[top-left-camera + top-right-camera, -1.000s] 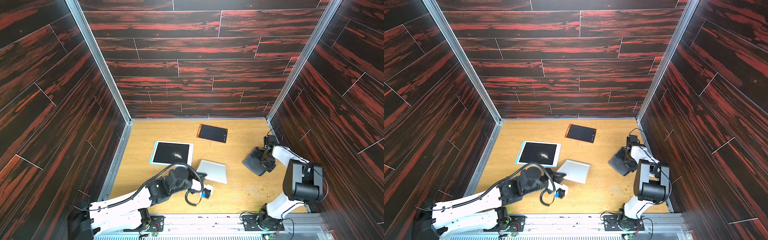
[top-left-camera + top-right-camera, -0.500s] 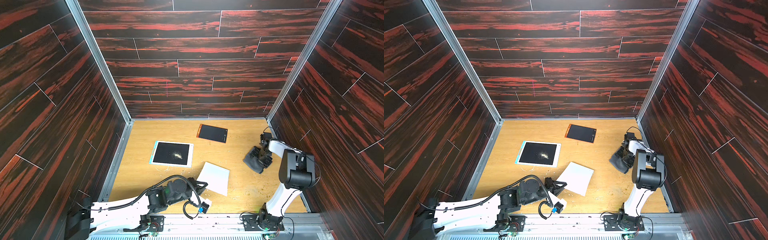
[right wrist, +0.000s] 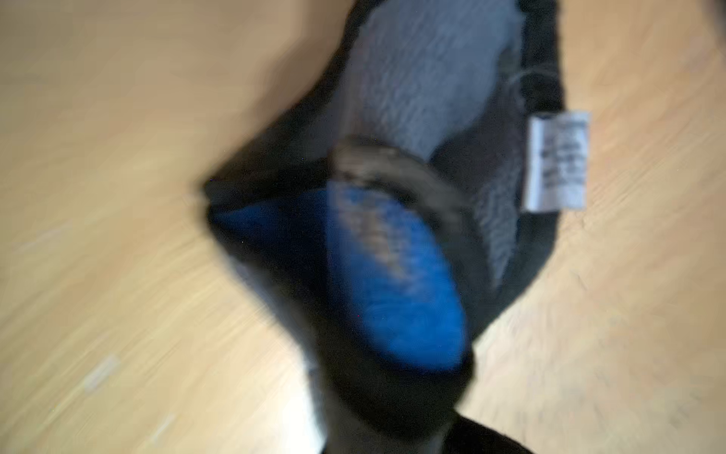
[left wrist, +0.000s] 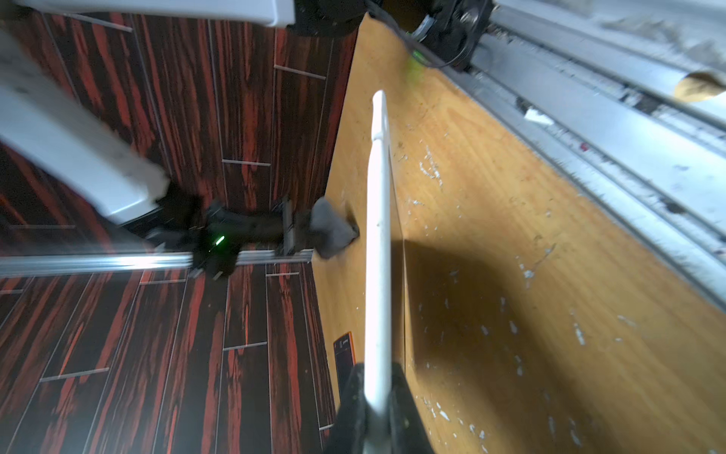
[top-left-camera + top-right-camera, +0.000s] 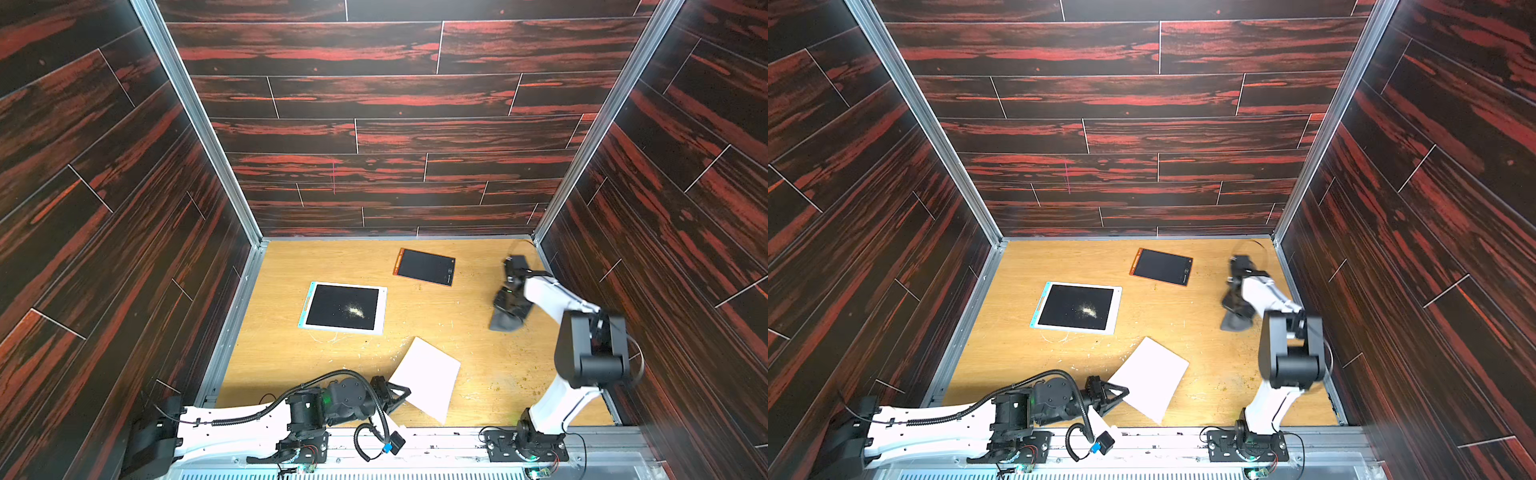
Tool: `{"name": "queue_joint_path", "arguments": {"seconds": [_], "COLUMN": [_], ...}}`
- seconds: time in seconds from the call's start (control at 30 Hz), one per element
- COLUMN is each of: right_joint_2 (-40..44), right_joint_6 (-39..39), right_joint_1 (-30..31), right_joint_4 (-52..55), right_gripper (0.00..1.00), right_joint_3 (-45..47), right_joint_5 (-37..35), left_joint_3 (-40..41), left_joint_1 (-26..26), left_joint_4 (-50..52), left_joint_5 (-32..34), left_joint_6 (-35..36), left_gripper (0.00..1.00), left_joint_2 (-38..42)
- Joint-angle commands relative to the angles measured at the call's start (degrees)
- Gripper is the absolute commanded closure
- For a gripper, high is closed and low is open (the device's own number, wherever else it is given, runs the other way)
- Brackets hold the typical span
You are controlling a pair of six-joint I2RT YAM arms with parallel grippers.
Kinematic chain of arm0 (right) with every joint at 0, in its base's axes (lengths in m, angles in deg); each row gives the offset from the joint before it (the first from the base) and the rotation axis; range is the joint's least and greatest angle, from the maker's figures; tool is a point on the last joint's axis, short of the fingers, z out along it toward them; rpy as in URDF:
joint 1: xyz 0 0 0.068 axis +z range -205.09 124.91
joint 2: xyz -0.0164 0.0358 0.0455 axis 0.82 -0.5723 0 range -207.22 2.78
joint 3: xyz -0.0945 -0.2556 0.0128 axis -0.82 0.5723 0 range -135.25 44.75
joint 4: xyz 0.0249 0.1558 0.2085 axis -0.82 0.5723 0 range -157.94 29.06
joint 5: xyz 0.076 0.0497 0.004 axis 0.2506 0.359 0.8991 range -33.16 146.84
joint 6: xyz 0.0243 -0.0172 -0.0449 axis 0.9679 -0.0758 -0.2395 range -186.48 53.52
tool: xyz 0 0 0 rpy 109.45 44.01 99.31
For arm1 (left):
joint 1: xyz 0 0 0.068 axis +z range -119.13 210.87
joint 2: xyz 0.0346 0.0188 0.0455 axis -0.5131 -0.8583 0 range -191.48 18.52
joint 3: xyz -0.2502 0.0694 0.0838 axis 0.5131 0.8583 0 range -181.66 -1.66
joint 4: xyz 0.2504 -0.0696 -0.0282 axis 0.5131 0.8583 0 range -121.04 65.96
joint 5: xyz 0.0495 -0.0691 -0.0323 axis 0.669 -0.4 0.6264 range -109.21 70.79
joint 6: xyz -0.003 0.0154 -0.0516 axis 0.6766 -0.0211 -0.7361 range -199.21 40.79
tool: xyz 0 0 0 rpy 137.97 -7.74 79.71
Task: Wipe the drawing tablet
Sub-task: Pick up the cleaning item at the center of the board, then wipe the dirt from the drawing tablet.
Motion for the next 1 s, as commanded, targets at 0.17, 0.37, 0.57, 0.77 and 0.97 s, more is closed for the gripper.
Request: {"name": "queue_joint_path", "arguments": {"seconds": [0.17,0.37,0.57,0.77,0.97], "right_joint_2": [17.4,20.2,12.8,3.4,0.3], "right_joint_6": [-7.7,-6.7,0.0,4.0,0.0], "right_joint_1": [21.1,34.0,47.4,53.3,64.0], "right_joint_4": [3.8,6.1,16.2,16.8,9.1], "right_gripper": [1.0,1.0,1.0,1.0,1.0], "right_joint_3": [7.4,13.1,11.3,10.5,9.9], "right_joint_5": [-3.3,0.5,-14.3,-18.7,-4.0], "left_joint_3": [-0.7,-1.2,-1.0,-1.0,-1.1], "left_joint_1": [-6.2,-7.8,-7.9,-7.9,-7.9], "left_joint_4": [4.5,5.0,3.2,3.5,3.8], "left_joint_5": [2.9,3.5,5.6,6.4,8.0], "left_joint_6": [2.0,2.6,1.5,-1.2,-2.3], "left_gripper": [1.0,1.0,1.0,1.0,1.0], "left_joint_2": [0.5,-8.0,-11.9,-11.7,-11.2]}}
